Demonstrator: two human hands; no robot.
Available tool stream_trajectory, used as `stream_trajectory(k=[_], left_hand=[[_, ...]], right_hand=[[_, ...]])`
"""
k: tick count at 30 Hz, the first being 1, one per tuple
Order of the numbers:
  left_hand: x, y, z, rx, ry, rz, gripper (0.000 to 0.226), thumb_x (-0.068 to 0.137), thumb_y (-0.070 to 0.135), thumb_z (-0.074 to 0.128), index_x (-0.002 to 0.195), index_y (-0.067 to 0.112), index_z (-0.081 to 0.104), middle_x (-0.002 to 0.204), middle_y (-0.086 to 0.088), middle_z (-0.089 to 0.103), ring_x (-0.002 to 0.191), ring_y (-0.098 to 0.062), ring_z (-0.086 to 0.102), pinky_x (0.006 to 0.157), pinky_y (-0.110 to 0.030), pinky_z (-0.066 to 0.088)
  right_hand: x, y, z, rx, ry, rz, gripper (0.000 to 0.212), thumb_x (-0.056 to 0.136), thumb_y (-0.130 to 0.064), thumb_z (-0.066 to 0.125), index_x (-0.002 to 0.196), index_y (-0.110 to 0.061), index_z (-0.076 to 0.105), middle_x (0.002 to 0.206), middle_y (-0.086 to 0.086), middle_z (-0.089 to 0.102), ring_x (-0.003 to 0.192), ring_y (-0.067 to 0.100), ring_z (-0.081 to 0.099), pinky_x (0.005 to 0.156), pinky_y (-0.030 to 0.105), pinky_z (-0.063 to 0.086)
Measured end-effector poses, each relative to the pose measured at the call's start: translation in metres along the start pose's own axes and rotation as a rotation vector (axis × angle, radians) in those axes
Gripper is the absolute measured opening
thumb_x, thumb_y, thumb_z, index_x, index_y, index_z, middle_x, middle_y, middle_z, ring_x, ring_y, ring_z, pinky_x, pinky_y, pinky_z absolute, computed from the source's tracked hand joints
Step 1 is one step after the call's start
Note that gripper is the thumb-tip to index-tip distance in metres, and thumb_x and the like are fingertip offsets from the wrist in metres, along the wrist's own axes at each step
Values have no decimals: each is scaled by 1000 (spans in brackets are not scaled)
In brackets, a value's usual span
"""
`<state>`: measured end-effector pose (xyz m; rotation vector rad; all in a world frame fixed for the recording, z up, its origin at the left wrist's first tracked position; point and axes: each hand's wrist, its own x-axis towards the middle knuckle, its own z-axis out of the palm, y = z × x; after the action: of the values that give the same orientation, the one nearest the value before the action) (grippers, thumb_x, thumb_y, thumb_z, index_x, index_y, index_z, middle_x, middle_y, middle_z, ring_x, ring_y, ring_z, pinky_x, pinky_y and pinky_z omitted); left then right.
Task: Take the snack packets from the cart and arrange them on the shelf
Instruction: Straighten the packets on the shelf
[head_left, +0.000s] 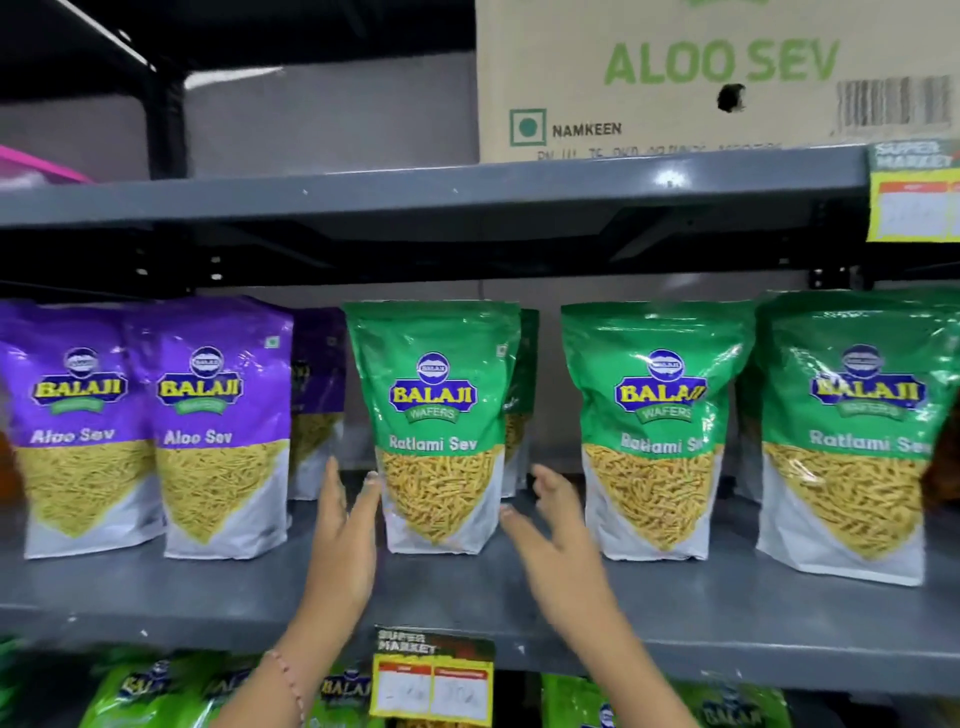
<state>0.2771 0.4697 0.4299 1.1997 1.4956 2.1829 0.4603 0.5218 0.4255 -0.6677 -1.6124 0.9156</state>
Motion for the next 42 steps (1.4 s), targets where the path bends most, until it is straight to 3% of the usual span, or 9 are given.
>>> stream_trajectory(k=[6, 9, 18, 28, 33, 35, 37, 40, 42], left_hand=[[35, -44, -18, 56, -328, -237, 77, 67, 77, 56, 131, 33, 53, 146, 11, 46, 124, 1, 46, 116, -33, 25], [19, -27, -10, 209, -428, -140, 60, 82, 70, 43, 137, 48, 39, 133, 34, 44, 125, 8, 39, 109, -26, 25], [15, -14, 4, 222, -573, -162, 63, 83, 64, 42, 143, 50, 26, 144, 27, 41, 134, 2, 35, 111, -24, 23], [11, -4, 8, 256, -602, -164, 63, 93, 50, 41, 149, 37, 17, 146, 27, 32, 128, 9, 31, 101, -14, 21], [14, 3, -28, 266, -290, -31, 71, 88, 57, 46, 149, 40, 13, 154, 24, 18, 145, 0, 18, 116, -23, 16], [24, 9, -64, 212, -21, 120, 64, 92, 44, 48, 148, 39, 17, 152, 27, 17, 142, 6, 17, 111, -12, 14], [38, 12, -103, 160, 180, 184, 61, 95, 35, 46, 149, 32, 17, 155, 22, 17, 140, 6, 17, 103, -2, 15], [69, 1, -157, 125, 231, 75, 60, 96, 33, 46, 149, 24, 20, 156, 7, 27, 137, -4, 29, 105, -19, 22], [87, -10, -183, 117, 190, -85, 64, 95, 36, 48, 149, 19, 20, 151, 7, 32, 136, -11, 33, 108, -30, 26]], right_hand=[[19, 8, 41, -40, -294, 138, 94, 86, -41, 67, 153, -38, 2, 153, -19, 34, 137, 5, 37, 104, 21, 32], [20, 18, 39, -43, -298, 139, 100, 77, -49, 73, 151, -45, 6, 151, -23, 38, 135, 0, 41, 109, 24, 35], [12, 16, 30, -52, -95, 125, 76, 84, -31, 70, 148, -34, 29, 134, -17, 58, 120, 1, 55, 89, 9, 41], [7, 5, 28, -114, -6, 134, 77, 85, -32, 70, 150, -26, 29, 124, -14, 49, 113, 5, 45, 92, 22, 34], [-5, 8, 44, -118, 218, 118, 53, 82, -39, 70, 131, -34, 50, 135, 5, 59, 119, 21, 57, 99, 37, 45], [-16, -2, 67, -106, 299, -9, 35, 83, -33, 70, 116, -36, 59, 118, -3, 68, 114, 20, 62, 88, 22, 49], [-21, -10, 102, -77, 183, -70, 29, 82, -28, 73, 108, -35, 63, 109, -16, 69, 107, 9, 64, 86, 17, 49], [-20, -21, 171, 25, -223, 36, 41, 83, -19, 73, 115, -38, 54, 119, -22, 62, 115, -1, 58, 102, 22, 45], [-13, -26, 209, 26, -396, 73, 45, 86, -19, 70, 112, -47, 46, 114, -35, 52, 108, -18, 53, 89, 1, 40]])
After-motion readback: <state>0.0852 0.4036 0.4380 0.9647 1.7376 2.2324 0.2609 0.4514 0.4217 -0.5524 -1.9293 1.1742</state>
